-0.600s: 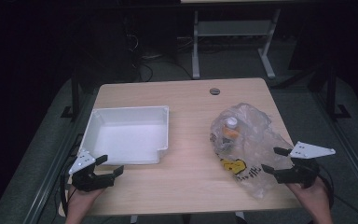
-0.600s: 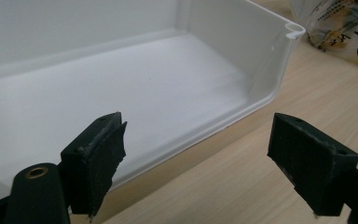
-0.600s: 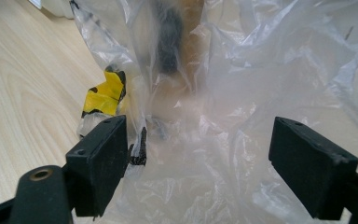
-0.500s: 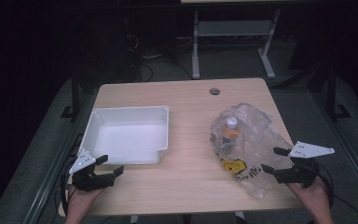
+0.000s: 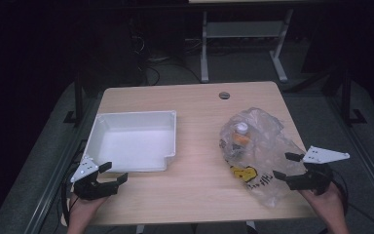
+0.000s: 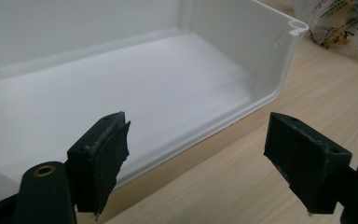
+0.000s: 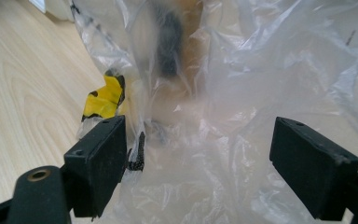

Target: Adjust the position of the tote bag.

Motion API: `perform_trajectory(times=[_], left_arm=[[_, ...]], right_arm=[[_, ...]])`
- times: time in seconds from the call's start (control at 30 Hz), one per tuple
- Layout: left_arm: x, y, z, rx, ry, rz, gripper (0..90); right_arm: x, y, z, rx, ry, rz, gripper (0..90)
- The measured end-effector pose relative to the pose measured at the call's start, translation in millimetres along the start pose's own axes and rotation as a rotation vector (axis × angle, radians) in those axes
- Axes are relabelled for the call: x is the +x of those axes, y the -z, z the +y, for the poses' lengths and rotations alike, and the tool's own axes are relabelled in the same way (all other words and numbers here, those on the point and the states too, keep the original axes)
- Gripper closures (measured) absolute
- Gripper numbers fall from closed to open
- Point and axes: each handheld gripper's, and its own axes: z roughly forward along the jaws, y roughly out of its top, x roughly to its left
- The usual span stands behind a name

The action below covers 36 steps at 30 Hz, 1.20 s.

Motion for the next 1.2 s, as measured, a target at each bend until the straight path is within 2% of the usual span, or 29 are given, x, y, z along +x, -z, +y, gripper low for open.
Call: perform_trajectory(times=[0.13,0.33,0.4,0.43,0.53,0.57,0.73,0.87,1.0,1.2], left_arm=[[-1.8,-1.4,0.3,0.015,-0.018,-0.016,21.0],[-3.7,-0.2,2.8,0.005,-0.042,-0.028,20.6],[-4.4,-0.4,3.8,0.005,-0.049,-0.046,20.3],[-6.4,-0.7,4.4,0.002,-0.062,-0.070,20.2],[-9.4,-1.1,4.7,0.001,-0.071,-0.082,19.9],[-10.4,-1.2,5.9,0.006,-0.106,-0.092,19.8],[-13.0,-2.2,7.1,0.001,-0.112,-0.115,19.7],[-16.0,-3.4,7.6,0.000,-0.138,-0.144,19.6],[-18.8,-2.3,9.0,-0.005,-0.157,-0.146,19.1],[-22.4,-3.2,12.1,-0.012,-0.175,-0.178,18.8]], right_arm=[[0.2,3.4,-1.0,-0.013,-0.008,-0.008,17.9],[2.3,5.1,0.7,-0.017,-0.006,-0.010,17.9],[3.5,6.4,1.5,-0.022,-0.005,-0.012,18.4],[3.3,6.3,1.8,-0.024,-0.005,-0.012,18.4],[3.1,5.3,1.7,-0.023,-0.002,-0.014,18.4],[3.1,5.1,1.6,-0.023,-0.003,-0.013,18.4],[3.0,7.2,0.4,-0.024,0.002,-0.015,18.4],[2.5,9.3,-0.5,-0.035,-0.004,-0.018,18.3],[2.9,8.8,0.1,-0.036,-0.002,-0.020,18.3],[3.3,9.2,-0.1,-0.041,-0.003,-0.022,18.3]])
